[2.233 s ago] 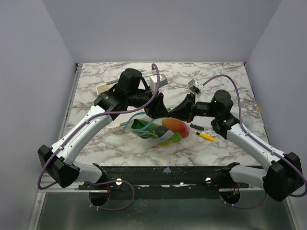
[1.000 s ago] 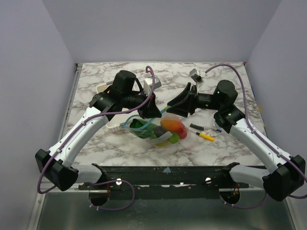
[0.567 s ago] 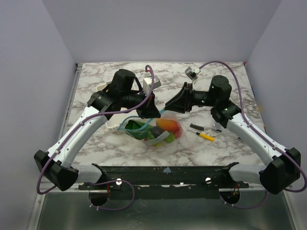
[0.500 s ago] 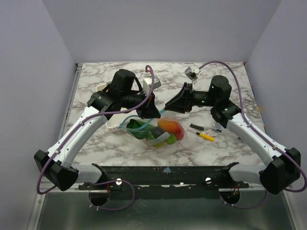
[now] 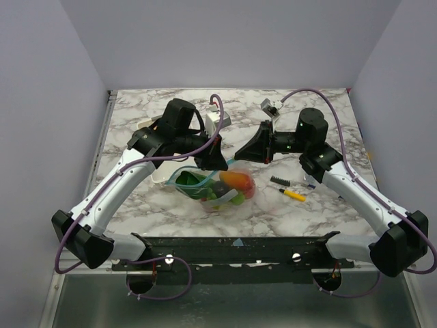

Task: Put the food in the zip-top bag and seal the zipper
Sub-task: Zip the zipper food storage bag at the center of the board.

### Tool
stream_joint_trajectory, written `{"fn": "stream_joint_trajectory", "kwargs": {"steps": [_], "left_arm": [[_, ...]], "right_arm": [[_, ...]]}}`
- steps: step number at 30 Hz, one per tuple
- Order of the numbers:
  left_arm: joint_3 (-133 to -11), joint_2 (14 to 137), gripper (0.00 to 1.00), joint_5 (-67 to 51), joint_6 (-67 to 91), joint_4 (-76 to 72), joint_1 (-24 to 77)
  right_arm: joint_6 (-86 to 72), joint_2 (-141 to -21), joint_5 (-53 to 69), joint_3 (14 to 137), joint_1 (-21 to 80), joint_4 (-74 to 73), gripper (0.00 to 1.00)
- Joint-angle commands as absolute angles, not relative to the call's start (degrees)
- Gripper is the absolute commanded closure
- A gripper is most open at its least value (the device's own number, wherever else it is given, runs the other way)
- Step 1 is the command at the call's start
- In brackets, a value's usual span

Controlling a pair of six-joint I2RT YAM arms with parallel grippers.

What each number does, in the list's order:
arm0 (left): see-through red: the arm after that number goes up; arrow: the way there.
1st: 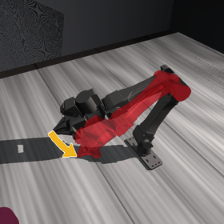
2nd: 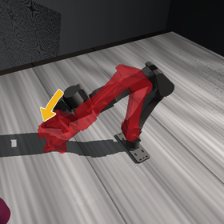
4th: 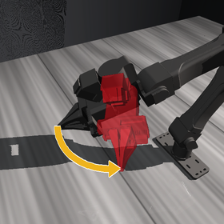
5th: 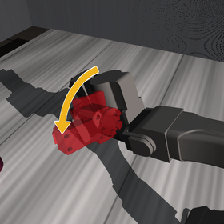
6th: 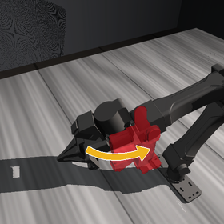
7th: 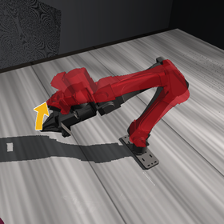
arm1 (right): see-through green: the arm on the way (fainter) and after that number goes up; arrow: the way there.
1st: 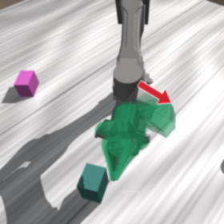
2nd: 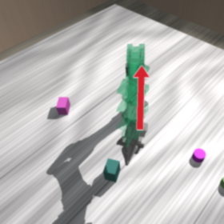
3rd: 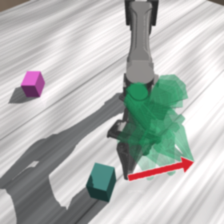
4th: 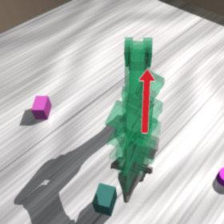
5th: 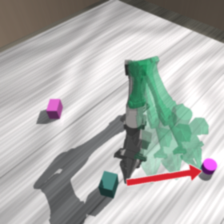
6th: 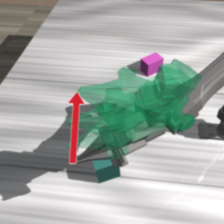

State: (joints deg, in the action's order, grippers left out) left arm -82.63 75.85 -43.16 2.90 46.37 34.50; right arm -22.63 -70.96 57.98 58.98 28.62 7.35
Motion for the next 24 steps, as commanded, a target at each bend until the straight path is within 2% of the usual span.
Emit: {"fn": "stream_joint_trajectory", "kwargs": {"steps": [1, 24], "left_arm": [[-85.76, 75.82, 1.0, -45.77, 1.93, 45.52, 34.25], [-86.55, 75.4, 1.0, -46.82, 1.41, 45.83, 34.27]], "right_arm": [[-17.92, -71.17, 59.85, 61.44, 29.92, 2.09, 0.99], [-10.27, -78.84, 59.16, 68.31, 37.03, -8.7, 0.97]]}}
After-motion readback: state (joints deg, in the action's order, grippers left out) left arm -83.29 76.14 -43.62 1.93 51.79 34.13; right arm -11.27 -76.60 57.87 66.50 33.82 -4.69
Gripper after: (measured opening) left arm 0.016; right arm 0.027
